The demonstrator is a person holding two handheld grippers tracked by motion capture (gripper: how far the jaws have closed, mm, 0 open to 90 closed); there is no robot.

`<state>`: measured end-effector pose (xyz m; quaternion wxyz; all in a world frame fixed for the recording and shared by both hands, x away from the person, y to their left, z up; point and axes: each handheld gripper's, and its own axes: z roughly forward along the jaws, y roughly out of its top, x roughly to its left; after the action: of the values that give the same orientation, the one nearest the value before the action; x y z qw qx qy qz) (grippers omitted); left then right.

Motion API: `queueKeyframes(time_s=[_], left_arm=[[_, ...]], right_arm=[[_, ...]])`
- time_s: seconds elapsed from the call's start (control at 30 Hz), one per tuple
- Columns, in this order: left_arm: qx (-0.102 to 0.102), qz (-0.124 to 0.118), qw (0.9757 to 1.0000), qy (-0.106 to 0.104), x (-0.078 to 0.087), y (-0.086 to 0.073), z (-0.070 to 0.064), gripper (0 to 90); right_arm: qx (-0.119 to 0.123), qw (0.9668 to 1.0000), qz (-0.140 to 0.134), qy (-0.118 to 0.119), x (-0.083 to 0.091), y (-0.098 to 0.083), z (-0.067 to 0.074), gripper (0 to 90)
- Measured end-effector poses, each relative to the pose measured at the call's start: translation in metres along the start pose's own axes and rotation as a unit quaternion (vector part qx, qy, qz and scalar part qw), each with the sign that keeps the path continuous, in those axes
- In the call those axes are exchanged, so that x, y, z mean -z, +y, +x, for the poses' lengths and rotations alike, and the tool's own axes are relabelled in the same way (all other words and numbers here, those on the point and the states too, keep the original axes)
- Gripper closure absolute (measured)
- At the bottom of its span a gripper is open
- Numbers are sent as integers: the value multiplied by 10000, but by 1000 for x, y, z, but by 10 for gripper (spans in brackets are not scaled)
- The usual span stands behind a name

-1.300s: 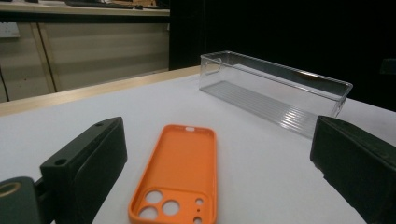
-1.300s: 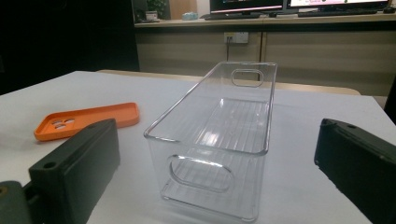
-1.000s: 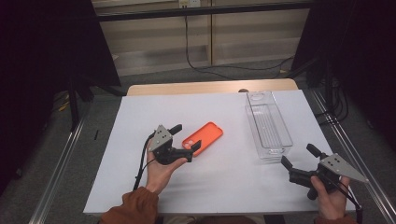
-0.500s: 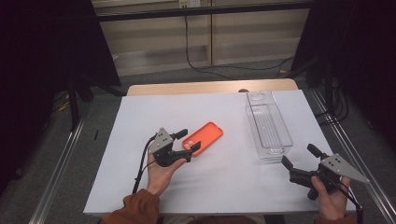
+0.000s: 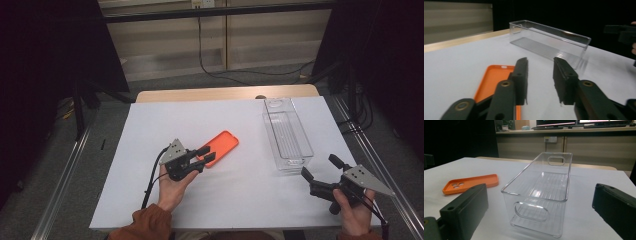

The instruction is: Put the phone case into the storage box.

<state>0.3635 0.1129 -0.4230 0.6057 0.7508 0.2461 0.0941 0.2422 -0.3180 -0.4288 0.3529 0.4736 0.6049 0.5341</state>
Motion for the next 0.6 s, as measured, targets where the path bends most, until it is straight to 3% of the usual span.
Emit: queueKeyframes(time_s=[0.2, 0.23, 0.3, 0.4, 0.5, 0.53, 0.57, 0.6], left_arm=[[13, 196, 9996, -219, -2, -1, -1, 884], [81, 321, 9989, -343, -3, -1, 1, 900], [89, 378, 9987, -329, -4, -2, 1, 900], [264, 776, 9955, -481, -7, -1, 4, 900], [241, 922, 9939, -548, -9, -2, 5, 900], [272, 1035, 9926, -582, -10, -1, 5, 900], [320, 1266, 9894, -643, -10, 0, 4, 900], [347, 1319, 9882, -690, -11, 0, 4, 900]], right_arm=[[1, 10000, -8, -13, 0, 0, 0, 0], [18, 10000, -6, -12, 0, 0, 0, 0], [17, 10000, -2, -12, 0, 0, 0, 0], [35, 10000, -9, 15, -1, 0, 1, 0], [34, 10000, -6, 19, 0, 0, 1, 0], [26, 10000, -7, 11, 0, 0, 0, 0], [35, 10000, -5, 24, 0, 0, 1, 0], [39, 10000, 3, 27, -1, 0, 1, 0]])
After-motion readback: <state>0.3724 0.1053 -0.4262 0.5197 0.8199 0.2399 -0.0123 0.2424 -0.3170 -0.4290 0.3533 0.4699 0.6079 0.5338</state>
